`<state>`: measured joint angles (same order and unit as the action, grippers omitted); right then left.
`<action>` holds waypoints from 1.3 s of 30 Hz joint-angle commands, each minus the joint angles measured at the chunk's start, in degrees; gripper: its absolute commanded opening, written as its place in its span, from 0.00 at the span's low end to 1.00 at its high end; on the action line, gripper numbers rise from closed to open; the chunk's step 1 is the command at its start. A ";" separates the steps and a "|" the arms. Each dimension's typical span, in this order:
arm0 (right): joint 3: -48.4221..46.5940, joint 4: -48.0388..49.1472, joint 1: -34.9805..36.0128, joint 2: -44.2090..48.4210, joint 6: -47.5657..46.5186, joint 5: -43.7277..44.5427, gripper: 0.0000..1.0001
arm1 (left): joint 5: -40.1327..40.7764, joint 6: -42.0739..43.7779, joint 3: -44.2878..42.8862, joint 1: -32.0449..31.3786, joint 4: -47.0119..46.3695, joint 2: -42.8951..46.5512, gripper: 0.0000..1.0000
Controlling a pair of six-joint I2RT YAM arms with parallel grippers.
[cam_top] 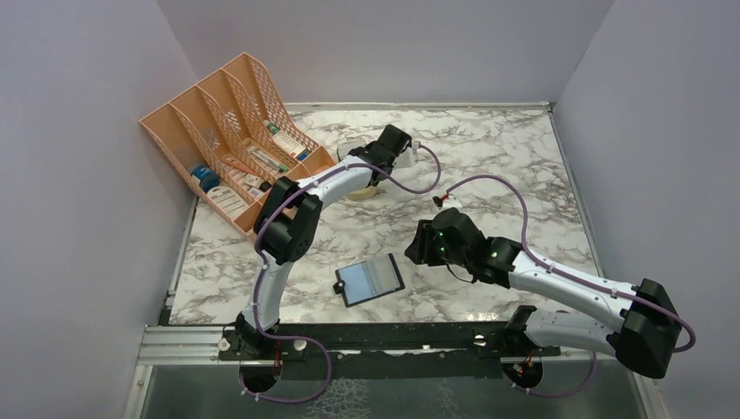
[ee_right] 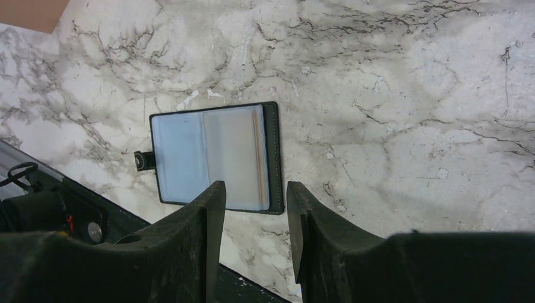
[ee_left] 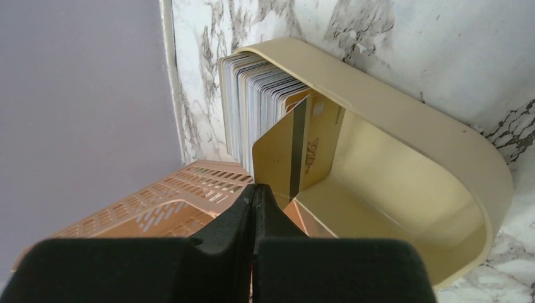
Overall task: Put the credit cards into the card holder
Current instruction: Pick up the credit card from the storage box, then adjust the card holder at the center of the board.
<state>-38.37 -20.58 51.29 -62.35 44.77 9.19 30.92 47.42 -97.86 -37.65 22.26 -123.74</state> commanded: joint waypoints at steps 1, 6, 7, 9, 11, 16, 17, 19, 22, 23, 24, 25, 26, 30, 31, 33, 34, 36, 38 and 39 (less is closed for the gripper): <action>-0.12 0.50 0.11 1.41 0.73 -0.40 0.41 | 0.32 -2.92 -3.00 -0.90 3.76 4.60 0.00; 0.00 0.36 0.13 2.12 0.75 -1.06 0.41 | -0.34 -8.58 -3.60 -1.11 6.89 7.35 0.00; 0.01 0.36 0.13 2.33 0.69 -1.18 0.41 | -0.78 -9.97 -3.75 -1.11 7.49 8.12 0.00; 0.05 0.36 0.13 2.85 0.71 -1.66 0.41 | -1.93 -13.10 -4.14 -1.11 8.65 9.65 0.00; 0.30 0.72 0.13 3.12 0.59 -2.21 0.41 | -5.41 -17.55 -3.61 -0.61 8.70 11.97 0.00; 1.60 2.04 0.13 3.44 0.27 -4.14 0.41 | -17.34 -29.44 -1.24 1.03 8.60 18.65 0.00; 2.09 2.63 0.13 3.45 0.31 -4.64 0.41 | -19.72 -31.67 -0.25 1.33 8.59 20.25 0.00; 2.84 3.75 0.13 3.19 0.12 -6.03 0.41 | -23.92 -36.17 2.14 1.93 8.44 23.45 0.00; 3.23 4.47 0.13 2.23 -0.25 -7.56 0.41 | -27.77 -43.34 6.54 2.75 8.06 28.84 0.00; 3.17 4.57 0.11 1.89 -0.36 -7.92 0.41 | -28.86 -45.97 7.87 3.08 8.04 30.47 0.00; 3.18 4.78 0.13 1.50 -0.50 -8.25 0.41 | -30.08 -48.53 9.52 3.62 7.99 32.15 0.00; 3.24 5.07 0.13 1.11 -0.58 -8.66 0.41 | -31.82 -50.89 11.36 4.15 7.71 33.92 0.00; 3.22 5.44 0.13 0.76 -0.69 -9.09 0.41 | -34.16 -52.88 13.42 4.68 7.35 35.69 0.00; 3.88 7.47 0.13 -1.12 -1.15 -10.93 0.41 | -43.66 -60.61 24.39 7.21 3.75 43.47 0.00; 4.00 8.12 0.13 -1.79 -1.36 -11.32 0.41 | -45.50 -62.65 26.70 7.77 3.23 44.90 0.00; 3.71 8.61 0.12 -3.62 -1.51 -11.85 0.41 | -48.59 -66.19 30.75 8.10 2.74 48.37 0.00; 3.23 8.58 0.13 -4.64 -1.62 -12.04 0.41 | -49.97 -68.01 33.02 8.12 2.75 49.58 0.00; 1.98 8.09 0.12 -6.62 -2.23 -12.46 0.41 | -51.27 -72.30 38.19 8.20 2.34 52.77 0.00; 0.73 7.85 0.13 -8.40 -2.76 -12.78 0.41 | -51.39 -78.14 43.81 8.29 0.23 56.40 0.00; 0.13 7.76 0.13 -9.16 -2.96 -12.84 0.41 | -51.78 -81.57 46.56 8.29 -1.32 58.20 0.00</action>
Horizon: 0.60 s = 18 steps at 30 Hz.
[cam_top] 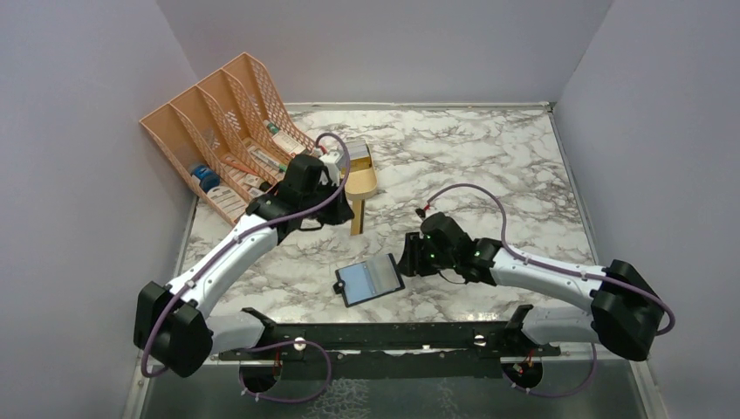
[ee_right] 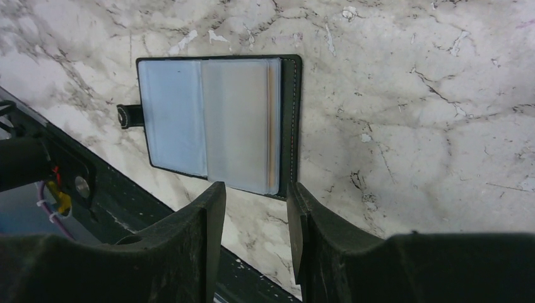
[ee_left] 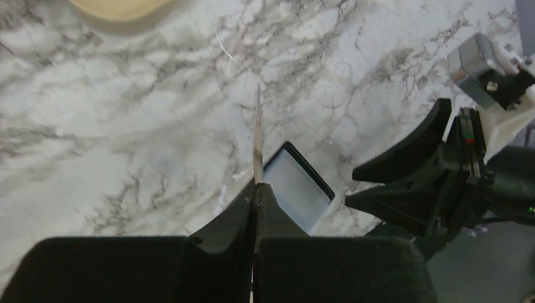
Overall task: Put the credit cards into the card holder
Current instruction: Adjust the card holder at the center of the board.
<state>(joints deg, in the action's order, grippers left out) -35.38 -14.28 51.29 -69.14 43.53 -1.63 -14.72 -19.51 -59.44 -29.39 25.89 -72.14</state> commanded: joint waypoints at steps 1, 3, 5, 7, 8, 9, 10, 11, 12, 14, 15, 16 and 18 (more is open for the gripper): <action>-3.29 1.42 0.13 -3.38 -1.95 -2.04 0.41 | -6.42 -18.04 10.89 0.01 -6.51 8.46 0.00; -4.23 1.16 0.13 -4.63 -2.36 -1.91 0.41 | -7.60 -24.09 15.66 0.03 -8.63 11.37 0.00; -4.97 1.03 0.13 -5.59 -2.52 -1.62 0.41 | -11.49 -28.31 19.64 0.03 -11.36 13.57 0.00; -5.58 1.29 0.13 -6.56 -2.61 -1.45 0.41 | -12.40 -32.51 22.78 0.03 -12.56 15.69 0.00; -5.72 1.62 0.13 -6.99 -2.70 -1.53 0.41 | -12.42 -34.63 24.57 -0.05 -13.12 16.80 0.00; -5.81 2.01 0.13 -7.53 -2.74 -1.73 0.41 | -12.64 -37.19 26.38 -0.06 -14.00 17.95 0.00; -6.10 2.28 0.13 -8.18 -2.87 -1.99 0.41 | -12.85 -39.37 27.96 -0.06 -15.04 18.90 0.00; -6.54 2.36 0.12 -9.04 -3.10 -2.17 0.41 | -13.24 -40.81 29.30 -0.06 -15.71 19.76 0.00; -7.10 2.27 0.12 -9.93 -3.36 -2.24 0.41 | -13.35 -41.55 30.10 -0.06 -15.88 20.38 0.00; -8.85 1.68 0.13 -11.71 -4.00 -2.06 0.41 | -13.04 -42.54 31.38 -0.06 -15.49 21.22 0.00; -9.64 1.49 0.13 -12.52 -4.32 -1.83 0.41 | -12.92 -43.16 31.97 -0.11 -15.50 21.44 0.00; -10.16 1.37 0.13 -13.22 -4.59 -1.50 0.41 | -12.95 -43.89 32.63 -0.14 -15.51 21.63 0.00; -11.24 1.32 0.13 -14.49 -5.28 -0.99 0.41 | -12.93 -44.67 34.04 -0.16 -15.49 21.62 0.00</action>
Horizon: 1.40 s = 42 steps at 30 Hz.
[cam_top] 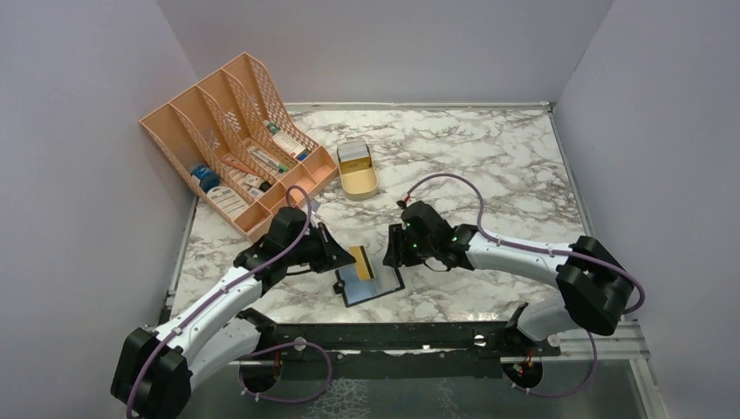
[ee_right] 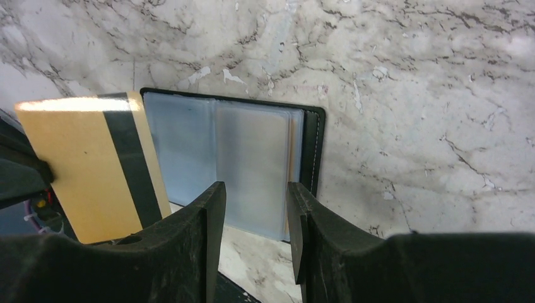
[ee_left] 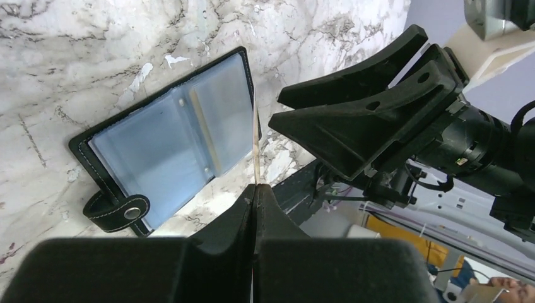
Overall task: Put the credit cards into the card holder
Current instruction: Adjust the card holder at the center of the board.
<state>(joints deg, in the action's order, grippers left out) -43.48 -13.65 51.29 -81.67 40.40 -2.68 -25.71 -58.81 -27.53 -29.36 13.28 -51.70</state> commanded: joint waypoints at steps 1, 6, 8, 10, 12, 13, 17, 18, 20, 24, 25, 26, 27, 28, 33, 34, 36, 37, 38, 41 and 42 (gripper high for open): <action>-3.72 0.48 0.13 -2.77 -2.56 0.32 0.41 | -2.02 -5.75 2.84 -0.17 -2.86 1.17 0.00; -6.72 -0.59 0.13 -6.98 -4.49 0.05 0.39 | -2.51 -6.28 6.29 -0.19 -3.98 0.56 0.00; -7.87 -1.24 0.13 -8.73 -5.18 0.33 0.38 | -2.88 -5.73 7.47 -0.28 -5.20 0.29 0.00; -9.01 -2.14 0.13 -10.41 -5.73 0.75 0.37 | -3.17 -5.22 8.49 -0.25 -6.78 -0.15 0.00; -9.69 -2.91 0.13 -11.97 -6.18 1.29 0.37 | -3.35 -4.83 9.20 -0.25 -8.06 -0.93 0.00; -10.02 -3.47 0.12 -12.75 -6.32 1.59 0.37 | -3.45 -4.64 9.57 -0.25 -8.60 -1.46 0.00; -10.46 -5.15 0.13 -15.16 -6.58 2.08 0.36 | -4.73 -3.83 10.71 -0.34 -11.68 -4.42 0.00; -10.15 -5.34 0.13 -15.29 -6.45 2.34 0.35 | -5.16 -3.73 10.98 -0.34 -12.70 -5.11 0.00; -9.13 -5.38 0.12 -14.98 -5.70 3.10 0.34 | -5.72 -3.50 11.35 -0.34 -14.21 -6.26 0.00; -5.90 -4.99 0.08 -13.16 -4.24 4.80 0.32 | -8.74 -2.81 11.94 -0.47 -19.75 -8.25 0.00; -5.11 -4.86 0.12 -12.70 -3.86 5.02 0.32 | -10.12 -2.54 11.90 -0.44 -21.33 -8.65 0.00; -4.39 -4.70 0.13 -12.32 -3.42 5.12 0.32 | -11.15 -2.04 11.64 -0.45 -22.13 -9.06 0.00; -3.39 -4.57 0.13 -11.87 -3.07 5.17 0.32 | -11.89 -1.29 11.24 -0.47 -22.31 -9.28 0.00; -2.63 -4.40 0.13 -11.44 -2.59 5.22 0.32 | -12.24 -0.54 11.09 -0.51 -22.21 -9.31 0.00; 0.06 -4.07 0.08 -9.11 -0.73 6.15 0.30 | -11.73 0.60 11.00 -0.73 -21.65 -9.32 0.00; 0.37 -3.98 0.12 -8.59 -0.38 6.31 0.30 | -11.85 0.87 11.00 -0.83 -21.66 -9.59 0.00; 1.16 -3.89 0.13 -7.45 0.35 6.52 0.29 | -12.39 1.65 10.98 -0.99 -21.71 -10.21 0.00; 1.42 -3.80 0.12 -6.95 0.64 6.54 0.28 | -12.69 2.01 10.86 -0.97 -21.72 -10.63 0.00; 1.61 -3.65 0.13 -6.44 0.92 6.54 0.28 | -13.00 2.29 10.83 -1.04 -21.72 -11.02 0.00; 1.66 -3.26 0.13 -5.03 1.17 6.23 0.28 | -14.36 1.87 11.17 -1.09 -22.89 -12.27 0.00; 1.62 -3.15 0.13 -4.62 1.17 6.03 0.28 | -15.20 1.31 11.44 -1.06 -24.06 -12.65 0.00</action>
<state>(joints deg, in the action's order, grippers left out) -43.11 -13.78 51.29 -87.85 40.66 1.41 -36.82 -58.17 -15.94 -30.13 -7.11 -62.96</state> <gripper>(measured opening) 0.281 0.009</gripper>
